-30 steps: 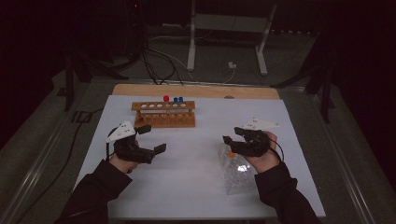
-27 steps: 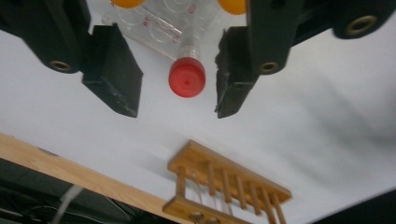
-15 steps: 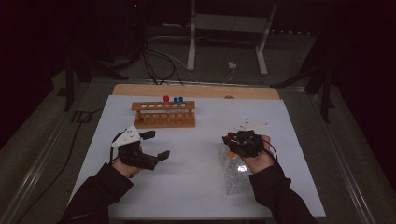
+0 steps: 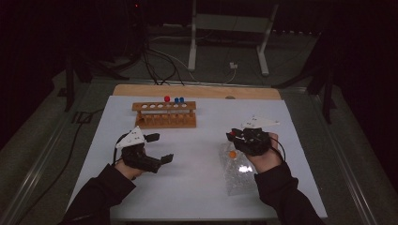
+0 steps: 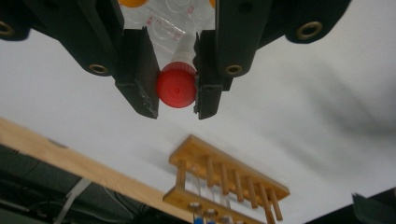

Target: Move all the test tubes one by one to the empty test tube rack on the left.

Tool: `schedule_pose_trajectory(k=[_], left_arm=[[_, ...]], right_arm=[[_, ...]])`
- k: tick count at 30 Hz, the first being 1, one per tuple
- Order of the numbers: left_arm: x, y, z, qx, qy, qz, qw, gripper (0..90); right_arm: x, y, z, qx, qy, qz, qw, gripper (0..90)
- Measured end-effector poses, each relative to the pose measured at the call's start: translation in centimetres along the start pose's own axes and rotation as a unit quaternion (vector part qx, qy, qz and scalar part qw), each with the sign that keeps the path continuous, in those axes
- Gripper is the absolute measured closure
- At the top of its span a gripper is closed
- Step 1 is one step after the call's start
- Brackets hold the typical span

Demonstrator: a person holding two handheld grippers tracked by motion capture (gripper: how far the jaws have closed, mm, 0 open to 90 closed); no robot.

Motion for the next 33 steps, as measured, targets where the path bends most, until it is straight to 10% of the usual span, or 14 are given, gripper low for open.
schedule_pose_trajectory(k=[13,33], left_arm=[[3.0,1.8,0.6,-0.032,0.023,0.025,0.9989,4.5],[4.5,4.4,4.6,-0.074,0.026,0.060,0.9951,32.1]], right_arm=[[3.3,-2.6,-3.5,0.039,0.033,-0.022,0.9985,70.0],[1.7,-8.5,-0.9,0.123,-0.008,-0.040,0.9916,70.1]])
Point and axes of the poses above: each handheld gripper's, and its own axes: z roughly forward along the jaws, x roughly out of its top, y roughly to its right, the point moved 8 cm from there along z, roughly forward along the jaws, and after that the axes turned 12 degrees about z, right-handed, at the moved point
